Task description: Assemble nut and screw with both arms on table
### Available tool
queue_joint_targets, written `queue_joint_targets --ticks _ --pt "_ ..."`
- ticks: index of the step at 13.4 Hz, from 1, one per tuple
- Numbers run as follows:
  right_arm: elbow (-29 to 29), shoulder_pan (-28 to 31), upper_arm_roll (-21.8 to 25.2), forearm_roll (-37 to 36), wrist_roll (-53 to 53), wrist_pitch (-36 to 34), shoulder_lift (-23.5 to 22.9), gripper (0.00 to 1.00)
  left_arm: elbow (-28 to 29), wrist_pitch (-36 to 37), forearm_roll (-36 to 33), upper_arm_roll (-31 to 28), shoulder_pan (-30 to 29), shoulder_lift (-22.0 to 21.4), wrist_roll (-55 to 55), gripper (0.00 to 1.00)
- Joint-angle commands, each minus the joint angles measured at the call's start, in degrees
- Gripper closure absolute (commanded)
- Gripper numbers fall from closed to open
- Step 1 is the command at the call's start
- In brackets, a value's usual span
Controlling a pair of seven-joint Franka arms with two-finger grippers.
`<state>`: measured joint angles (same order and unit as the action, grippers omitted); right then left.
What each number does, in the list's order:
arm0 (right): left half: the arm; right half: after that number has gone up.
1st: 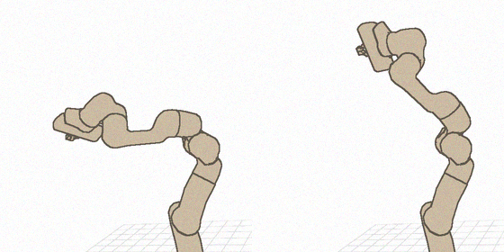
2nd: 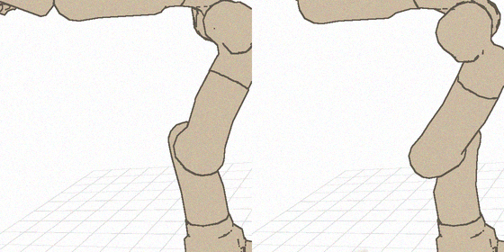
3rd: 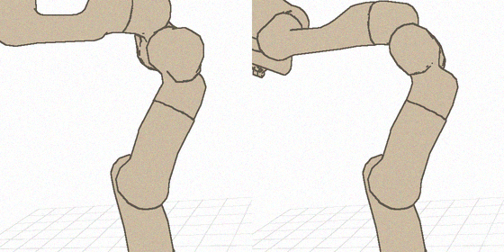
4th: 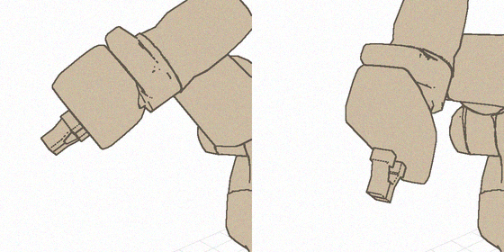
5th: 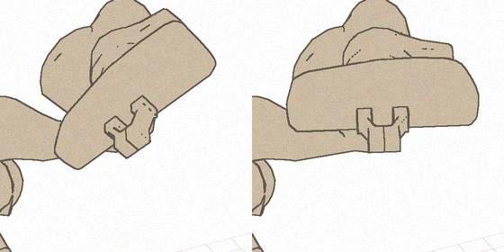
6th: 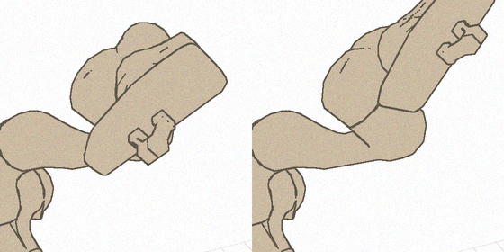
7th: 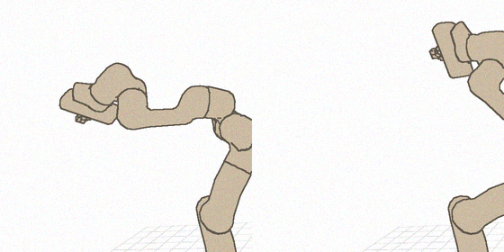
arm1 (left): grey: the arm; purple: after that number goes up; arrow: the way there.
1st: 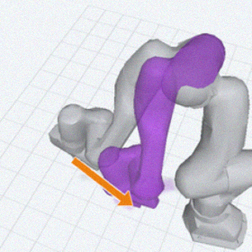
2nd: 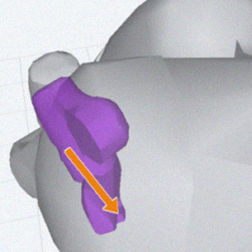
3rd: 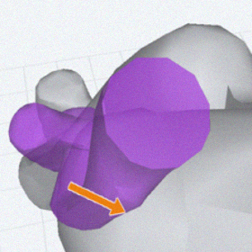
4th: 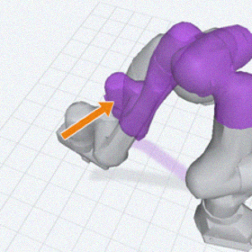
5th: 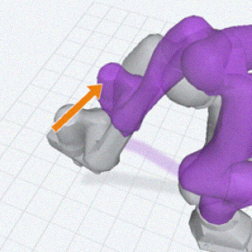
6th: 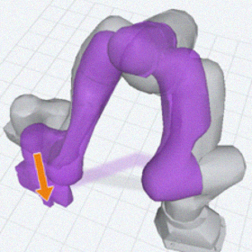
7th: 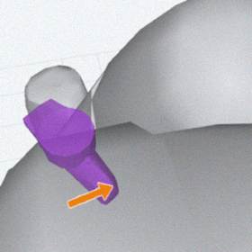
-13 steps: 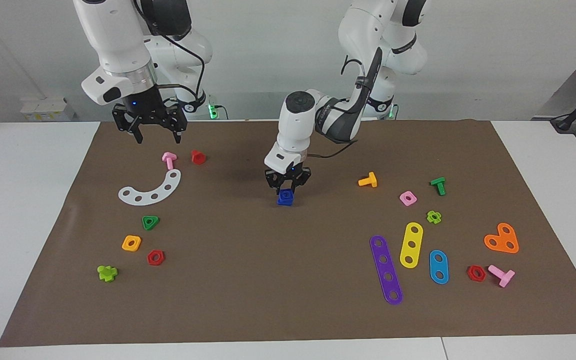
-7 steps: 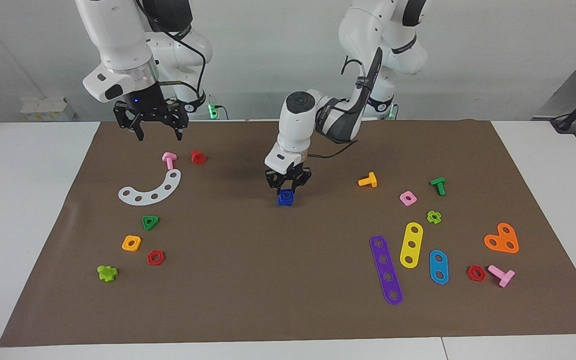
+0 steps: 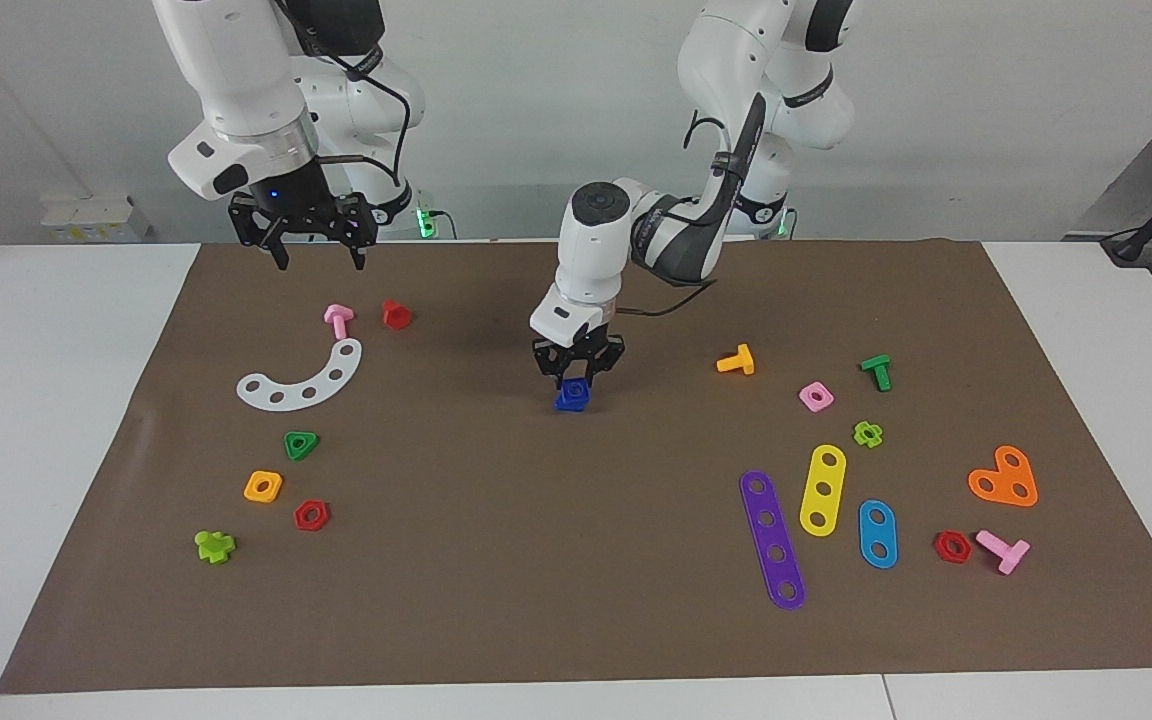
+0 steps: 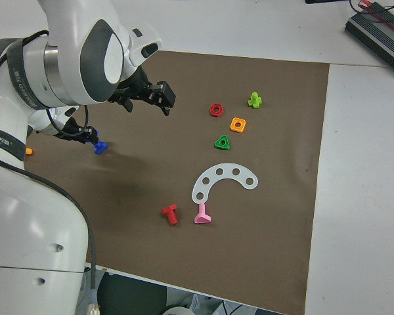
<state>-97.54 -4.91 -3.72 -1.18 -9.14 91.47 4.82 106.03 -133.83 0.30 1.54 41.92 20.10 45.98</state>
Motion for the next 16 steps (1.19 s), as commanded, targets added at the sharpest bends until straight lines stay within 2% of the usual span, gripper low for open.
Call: queue_joint_targets --ticks 1,5,10,14,16 --pt "-0.46 0.77 -0.23 1.27 1.58 -0.15 0.81 0.01 2.96 -0.9 -1.7 -0.92 0.88 2.31 -0.28 1.0" --pt "-0.46 0.77 -0.15 1.18 1.85 -0.33 0.9 0.0 2.0 1.02 -1.0 -0.66 1.24 2.31 -0.28 1.0" --pt "-0.2 0.6 -0.24 1.18 1.85 -0.24 0.98 0.0 -0.2 7.0 -0.56 0.04 1.5 2.31 -0.36 1.0" --pt "2.09 0.95 -0.15 1.27 2.02 -2.87 0.1 0.0 -1.61 7.01 1.63 0.05 1.67 2.57 -0.28 1.0" --pt "4.98 0.86 -0.23 1.27 2.02 -4.71 -0.77 0.0 -5.02 7.45 4.09 -0.04 1.24 3.01 -0.28 1.0"
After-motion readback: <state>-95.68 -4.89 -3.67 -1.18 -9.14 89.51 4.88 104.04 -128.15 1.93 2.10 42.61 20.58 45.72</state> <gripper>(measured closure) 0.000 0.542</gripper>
